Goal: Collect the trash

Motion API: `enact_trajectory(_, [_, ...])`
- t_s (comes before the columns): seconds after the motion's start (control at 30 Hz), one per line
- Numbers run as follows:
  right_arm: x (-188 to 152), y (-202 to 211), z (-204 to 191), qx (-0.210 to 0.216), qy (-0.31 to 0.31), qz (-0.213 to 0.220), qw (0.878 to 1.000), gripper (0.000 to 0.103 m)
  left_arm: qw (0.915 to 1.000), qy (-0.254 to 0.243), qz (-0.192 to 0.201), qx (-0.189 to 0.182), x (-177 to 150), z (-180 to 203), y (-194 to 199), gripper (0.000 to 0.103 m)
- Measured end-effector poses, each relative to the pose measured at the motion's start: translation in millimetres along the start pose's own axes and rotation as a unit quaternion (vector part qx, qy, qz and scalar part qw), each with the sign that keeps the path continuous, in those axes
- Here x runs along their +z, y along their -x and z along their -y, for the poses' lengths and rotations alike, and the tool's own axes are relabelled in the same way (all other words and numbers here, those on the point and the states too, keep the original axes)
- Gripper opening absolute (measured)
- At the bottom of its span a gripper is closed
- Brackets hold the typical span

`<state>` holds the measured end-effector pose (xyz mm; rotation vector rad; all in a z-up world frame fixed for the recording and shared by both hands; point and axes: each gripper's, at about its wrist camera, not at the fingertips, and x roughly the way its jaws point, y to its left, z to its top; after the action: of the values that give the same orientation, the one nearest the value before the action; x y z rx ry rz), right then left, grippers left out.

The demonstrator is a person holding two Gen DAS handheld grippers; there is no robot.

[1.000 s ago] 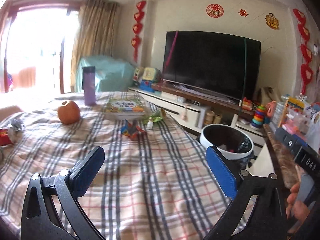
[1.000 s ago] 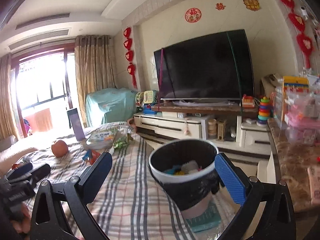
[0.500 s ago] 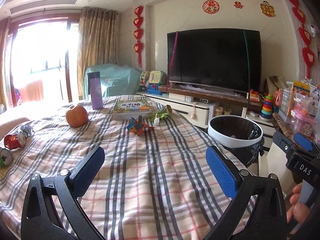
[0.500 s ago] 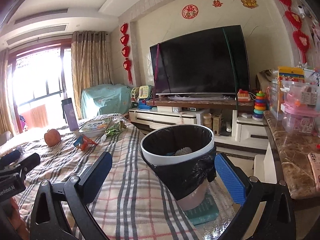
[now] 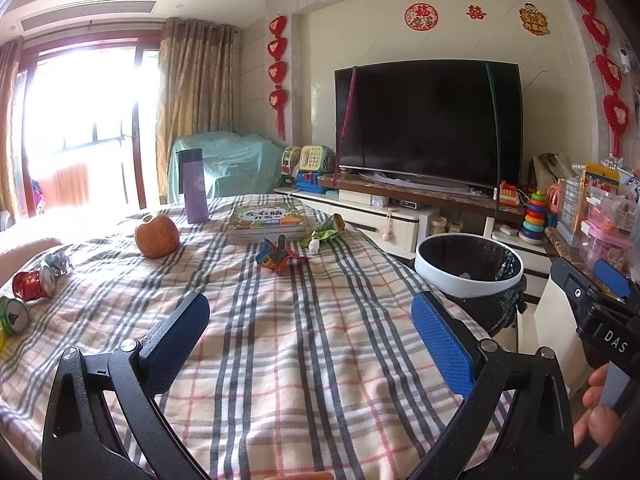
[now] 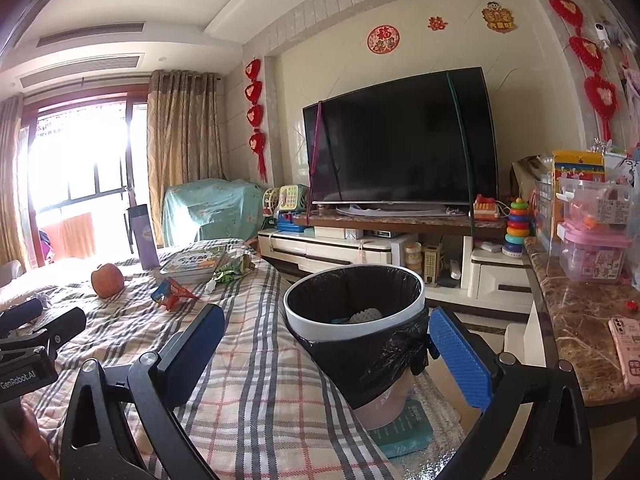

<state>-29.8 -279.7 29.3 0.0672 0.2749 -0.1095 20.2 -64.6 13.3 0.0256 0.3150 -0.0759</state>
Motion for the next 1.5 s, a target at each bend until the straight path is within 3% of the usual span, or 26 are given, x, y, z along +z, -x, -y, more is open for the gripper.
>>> enact_trajectory(1.5, [2.0,5.3,-9.1,0.02,-0.003,0.01,1.0,0.103,1.0,-0.006,0.005,-0.006,-0.2,2.2,3.6,0.103])
